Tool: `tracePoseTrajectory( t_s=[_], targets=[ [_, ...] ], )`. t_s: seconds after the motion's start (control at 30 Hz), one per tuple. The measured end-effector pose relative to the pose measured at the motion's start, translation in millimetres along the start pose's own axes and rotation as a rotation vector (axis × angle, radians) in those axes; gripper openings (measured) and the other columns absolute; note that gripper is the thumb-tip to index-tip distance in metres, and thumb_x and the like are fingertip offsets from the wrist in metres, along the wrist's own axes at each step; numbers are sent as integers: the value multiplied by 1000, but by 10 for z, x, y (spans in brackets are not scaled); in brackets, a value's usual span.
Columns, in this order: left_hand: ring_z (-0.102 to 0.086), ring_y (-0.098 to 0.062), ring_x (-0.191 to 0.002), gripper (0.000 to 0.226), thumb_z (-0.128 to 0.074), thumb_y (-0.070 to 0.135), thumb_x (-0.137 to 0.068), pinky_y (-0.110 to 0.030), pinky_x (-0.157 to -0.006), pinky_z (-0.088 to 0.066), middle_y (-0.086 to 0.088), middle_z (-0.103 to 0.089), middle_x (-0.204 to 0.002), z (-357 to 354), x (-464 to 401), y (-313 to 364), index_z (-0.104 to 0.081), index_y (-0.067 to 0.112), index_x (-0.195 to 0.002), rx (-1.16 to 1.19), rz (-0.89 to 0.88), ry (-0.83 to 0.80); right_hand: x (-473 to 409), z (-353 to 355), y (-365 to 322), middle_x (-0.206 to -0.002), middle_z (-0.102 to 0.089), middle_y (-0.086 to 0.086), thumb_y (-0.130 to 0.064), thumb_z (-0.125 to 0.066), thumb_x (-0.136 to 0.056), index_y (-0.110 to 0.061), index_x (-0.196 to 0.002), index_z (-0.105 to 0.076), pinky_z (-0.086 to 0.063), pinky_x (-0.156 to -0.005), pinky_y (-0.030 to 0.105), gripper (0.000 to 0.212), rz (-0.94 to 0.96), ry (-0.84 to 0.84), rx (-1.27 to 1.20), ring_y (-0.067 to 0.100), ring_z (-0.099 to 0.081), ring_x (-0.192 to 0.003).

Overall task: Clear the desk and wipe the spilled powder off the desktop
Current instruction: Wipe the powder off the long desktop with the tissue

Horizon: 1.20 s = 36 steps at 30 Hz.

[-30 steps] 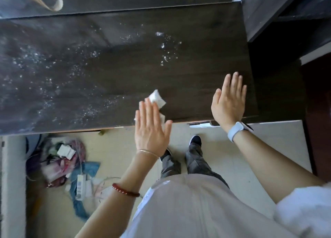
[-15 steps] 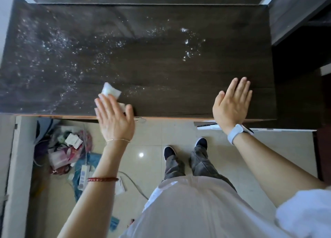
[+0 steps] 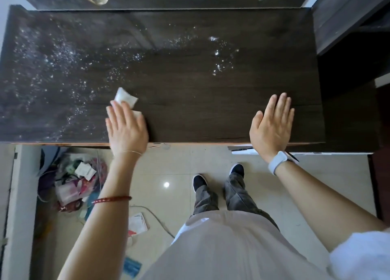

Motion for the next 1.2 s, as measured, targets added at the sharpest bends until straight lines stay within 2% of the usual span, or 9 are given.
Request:
tracePoseTrajectory(
  t_s=[0.07, 0.17, 0.33, 0.43, 0.6, 0.8, 0.9, 1.1, 1.2],
  targets=[
    [-9, -45, -138, 60, -20, 32, -94, -53, -112, -10, -31, -12, -148, 25, -53, 67, -20, -8, -140, 24, 46, 35, -3, 1, 4, -151, -17, 22, -27, -26, -92, 0, -142, -21, -3, -115, 41, 57, -8, -1, -5, 33, -12, -141],
    [-14, -45, -137, 69, -11, 38, -87, -52, -112, -12, -30, -18, -147, -196, 233, 936, -25, -7, -138, 37, -233, -1, -1, 18, 0, -151, -18, 22, -25, -26, -92, 0, -142, -23, -5, -115, 43, 56, 0, 2, -13, 34, -13, -141],
    [5, -28, -142, 62, -4, 39, -92, -37, -113, 5, -13, 0, -155, -508, 799, 1764, -4, 9, -146, -86, -649, -223, -52, 45, 30, -151, -20, 20, -24, -26, -91, -1, -141, -26, -7, -114, 42, 55, 62, -44, -53, 32, -13, -141],
    [-13, -36, -140, 65, -10, 40, -91, -46, -113, -10, -22, -18, -151, -263, 346, 1216, -21, 2, -143, -49, -451, -48, -173, 86, 120, -151, -23, 17, -21, -27, -91, -3, -140, -29, -10, -114, 43, 53, 110, -45, -55, 30, -17, -141],
    [-10, -47, -137, 65, -19, 36, -93, -52, -112, -10, -34, -12, -147, -49, -259, 556, -18, -9, -139, -7, 7, 27, -483, 64, 162, -150, -24, 18, -18, -30, -91, 0, -141, -26, -11, -114, 44, 53, 95, -35, -26, 31, -19, -140],
    [-22, -39, -137, 62, -20, 34, -88, -49, -112, -17, -24, -29, -146, -582, 392, 2329, -31, -1, -138, -34, -548, -78, -840, 57, 205, -149, -26, 20, -17, -31, -89, 1, -139, -29, -12, -113, 43, 53, 156, -48, -39, 31, -21, -139],
    [-29, -31, -136, 58, -25, 32, -88, -44, -110, -21, -17, -35, -145, -632, 510, 2627, -36, 4, -137, -109, -700, -78, -1008, 72, 266, -148, -29, 18, -19, -27, -90, -1, -139, -31, -13, -113, 43, 52, 236, -70, -45, 29, -22, -139],
    [-3, -42, -140, 62, -17, 35, -94, -47, -114, -2, -30, -7, -150, -179, -633, 1337, -12, -5, -142, -35, 12, 17, -1101, 89, 321, -146, -34, 18, -19, -25, -89, -2, -137, -36, -17, -113, 43, 52, 284, -52, -64, 30, -28, -137],
    [5, -50, -136, 70, 15, 32, -92, -54, -112, 3, -37, -1, -146, -288, -775, 1492, -18, -8, -140, -27, 36, 12, -1108, 87, 314, -145, -36, 18, -17, -27, -88, -2, -136, -38, -18, -112, 43, 51, 279, -46, -76, 31, -30, -136]
  ],
)
Point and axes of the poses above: each hand's wrist, its own x-axis away from the middle knuckle, its own z-axis out of the back of the hand, y = z × x, the point moved 8 cm from there along -x, towards the middle knuckle
